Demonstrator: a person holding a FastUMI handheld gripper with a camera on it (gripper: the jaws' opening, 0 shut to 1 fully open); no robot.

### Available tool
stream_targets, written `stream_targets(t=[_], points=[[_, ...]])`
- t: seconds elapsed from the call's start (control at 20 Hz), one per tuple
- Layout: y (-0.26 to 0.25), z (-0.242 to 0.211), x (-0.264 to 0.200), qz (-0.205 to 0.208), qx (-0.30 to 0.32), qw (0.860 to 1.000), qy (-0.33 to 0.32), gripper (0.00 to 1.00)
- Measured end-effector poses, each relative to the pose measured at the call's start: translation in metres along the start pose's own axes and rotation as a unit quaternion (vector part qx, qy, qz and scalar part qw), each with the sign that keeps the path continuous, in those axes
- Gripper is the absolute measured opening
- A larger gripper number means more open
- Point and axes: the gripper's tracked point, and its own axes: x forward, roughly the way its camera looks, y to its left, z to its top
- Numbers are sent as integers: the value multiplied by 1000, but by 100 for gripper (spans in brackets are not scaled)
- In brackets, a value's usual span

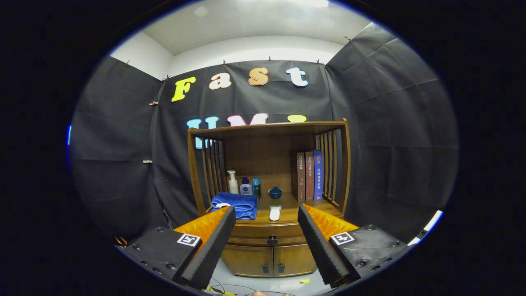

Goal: Pull open the drawer, take out the items inside it, and place them on the countertop above the cabinet.

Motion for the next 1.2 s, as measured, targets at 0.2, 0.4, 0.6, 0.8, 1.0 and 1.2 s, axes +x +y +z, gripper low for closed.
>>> stream_targets(t=[0.2, 0.4, 0.6, 0.8, 1.0, 1.2], points=[[1, 2, 0, -1, -4, 1000, -4, 99], [1, 0, 1, -2, -4, 1000, -3, 99], [1, -1, 1, -1, -5, 1000, -2, 99], [2, -2, 1, -1, -4, 1000, -1, 99], [2, -1, 0, -2, -6, 1000, -2, 99], [0, -2, 1, -5, -10, 1000, -3, 99]])
